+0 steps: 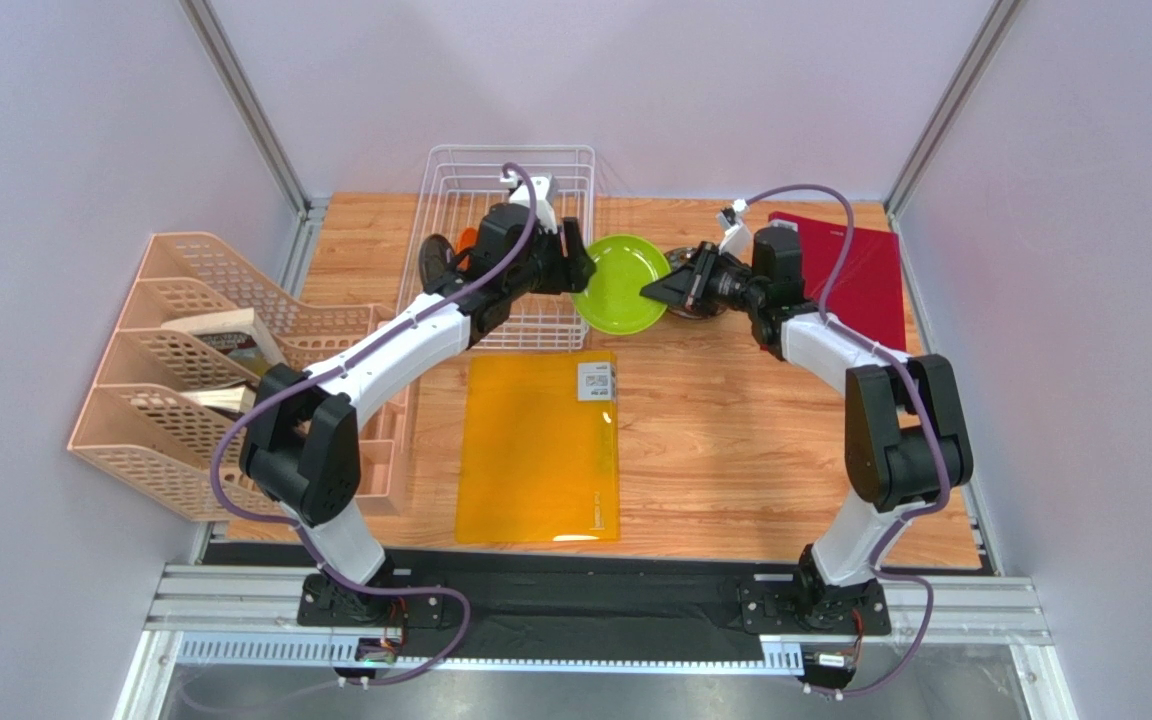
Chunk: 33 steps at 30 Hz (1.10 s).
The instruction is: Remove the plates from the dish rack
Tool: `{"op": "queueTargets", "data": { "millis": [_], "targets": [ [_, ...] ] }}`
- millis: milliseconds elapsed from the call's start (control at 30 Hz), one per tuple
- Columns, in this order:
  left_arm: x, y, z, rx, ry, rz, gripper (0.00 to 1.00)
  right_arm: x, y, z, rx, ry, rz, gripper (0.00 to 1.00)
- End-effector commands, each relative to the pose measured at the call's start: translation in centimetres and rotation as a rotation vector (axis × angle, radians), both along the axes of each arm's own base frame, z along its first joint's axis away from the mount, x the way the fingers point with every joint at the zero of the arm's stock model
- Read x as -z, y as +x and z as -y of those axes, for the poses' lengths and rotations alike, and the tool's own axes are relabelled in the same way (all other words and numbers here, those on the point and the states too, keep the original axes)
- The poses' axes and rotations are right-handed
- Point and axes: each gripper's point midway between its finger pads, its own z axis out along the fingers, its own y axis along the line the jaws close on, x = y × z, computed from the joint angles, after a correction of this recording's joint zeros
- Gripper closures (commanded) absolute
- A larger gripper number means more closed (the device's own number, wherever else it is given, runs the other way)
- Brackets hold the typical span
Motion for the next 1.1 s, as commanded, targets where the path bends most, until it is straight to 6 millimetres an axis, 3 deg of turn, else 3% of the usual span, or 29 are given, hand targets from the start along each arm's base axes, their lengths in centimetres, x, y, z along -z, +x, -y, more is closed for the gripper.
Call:
{"op": "queueTargets", "data": {
  "millis": [0,167,267,300,400,567,867,1000,1067],
  "targets": [
    [-2.8,-0.1,-1.8,-0.052,0.065,0.118,0.00,-1.1,3.6,5.5,0.198,-0.077,0.017,1.00],
    [-3.8,-0.1,-4.6,-0.131,0.156,0.187,0.00,-0.5,6.4,9.2,0.301,-0.134,-0.023,1.00],
    [-4.0,0.0,-6.1,-0.170,0.223,0.215,0.00,1.8,7.3,10.3,0.337,-0.184,-0.090,1.00],
    [-4.0,0.0,-6.4,-0.179,0.236,0.220,0.00,2.4,8.4,12.2,0.385,-0.199,-0.107,1.00],
    [-4.0,0.0,-7.4,-0.202,0.274,0.228,0.00,4.4,9.8,13.6,0.414,-0.232,-0.155,1.00],
    [-3.9,-0.4,-8.1,-0.207,0.280,0.237,0.00,7.6,11.1,13.8,0.403,-0.249,-0.220,1.00],
    [-3.9,-0.6,-9.8,-0.240,0.291,0.232,0.00,9.9,12.9,13.9,0.387,-0.246,-0.256,0.99],
    [-3.6,-0.7,-10.7,-0.256,0.291,0.223,0.00,10.4,12.8,13.6,0.375,-0.241,-0.281,0.81],
    [-3.3,-0.6,-11.1,-0.264,0.291,0.217,0.00,10.6,12.5,13.7,0.377,-0.249,-0.287,0.76]
  ]
}}
